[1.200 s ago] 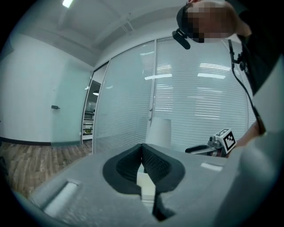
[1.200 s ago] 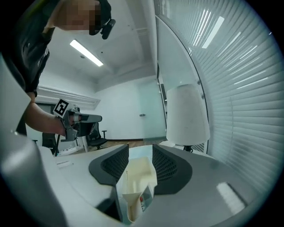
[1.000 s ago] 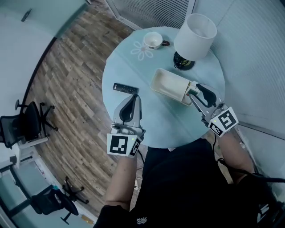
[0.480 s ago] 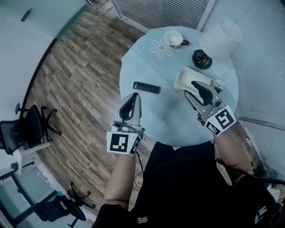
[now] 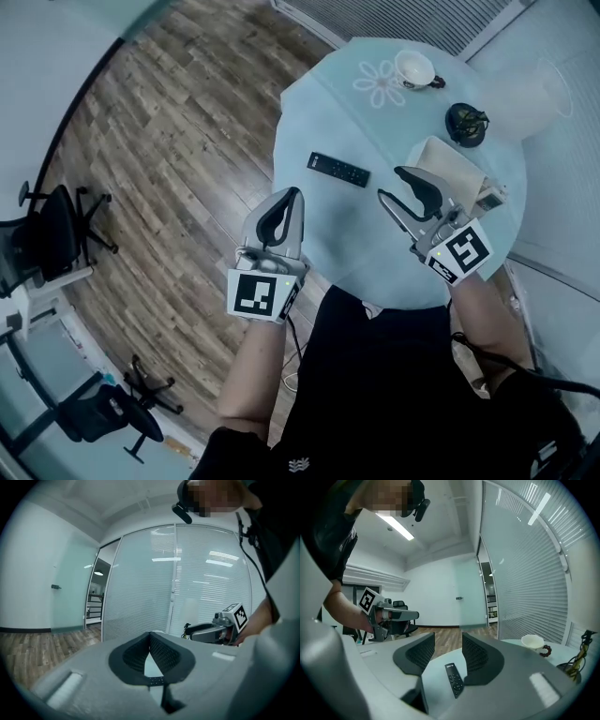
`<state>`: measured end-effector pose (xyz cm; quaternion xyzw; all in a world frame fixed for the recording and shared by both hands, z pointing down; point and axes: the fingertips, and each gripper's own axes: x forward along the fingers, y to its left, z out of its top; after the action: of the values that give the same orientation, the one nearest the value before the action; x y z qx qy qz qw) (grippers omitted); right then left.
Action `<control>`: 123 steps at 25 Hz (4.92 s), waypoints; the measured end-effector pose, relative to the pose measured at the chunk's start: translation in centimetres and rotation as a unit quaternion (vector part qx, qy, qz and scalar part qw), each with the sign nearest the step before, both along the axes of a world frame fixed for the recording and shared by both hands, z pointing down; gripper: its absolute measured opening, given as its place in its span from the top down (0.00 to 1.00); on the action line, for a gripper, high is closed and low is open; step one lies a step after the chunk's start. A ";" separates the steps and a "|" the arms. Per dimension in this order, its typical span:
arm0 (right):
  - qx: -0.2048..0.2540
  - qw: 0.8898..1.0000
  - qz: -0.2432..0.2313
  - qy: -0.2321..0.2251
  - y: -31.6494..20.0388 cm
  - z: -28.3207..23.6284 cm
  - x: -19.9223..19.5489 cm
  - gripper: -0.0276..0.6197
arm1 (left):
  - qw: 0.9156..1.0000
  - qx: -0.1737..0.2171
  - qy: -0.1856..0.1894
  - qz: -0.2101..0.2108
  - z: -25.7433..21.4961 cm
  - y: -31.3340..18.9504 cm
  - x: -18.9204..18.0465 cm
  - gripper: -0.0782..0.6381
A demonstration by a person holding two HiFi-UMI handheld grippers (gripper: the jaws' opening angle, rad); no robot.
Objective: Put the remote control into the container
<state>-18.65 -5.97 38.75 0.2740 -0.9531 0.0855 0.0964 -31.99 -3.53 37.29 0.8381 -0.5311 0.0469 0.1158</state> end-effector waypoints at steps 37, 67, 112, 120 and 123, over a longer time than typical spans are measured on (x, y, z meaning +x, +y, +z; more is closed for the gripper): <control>-0.122 0.954 -0.111 0.251 -3.8 25.6 -8.3 0.50 | 0.995 -0.070 0.034 -0.066 13.1 -1.5 -7.2 0.89; -0.056 0.990 -0.075 0.102 0.4 9.6 -5.9 0.63 | 0.982 -0.128 0.128 0.058 8.8 -2.4 4.0 0.59; 0.101 0.993 0.052 -0.022 4.7 -9.4 20.8 0.64 | 0.969 -0.018 0.079 0.235 -10.4 -0.7 31.9 0.76; 0.060 0.995 0.080 0.017 3.2 -7.4 27.9 0.64 | 0.977 -0.014 0.045 0.206 -9.1 -0.8 33.8 0.76; 0.037 0.996 0.082 0.026 2.9 -5.6 29.9 0.64 | 0.981 -0.015 0.035 0.193 -8.2 -1.1 34.8 0.76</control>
<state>11.27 -3.05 33.17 0.3565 -0.9272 0.0503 0.1032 2.79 -4.66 29.08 0.9240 -0.3545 0.0469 0.1353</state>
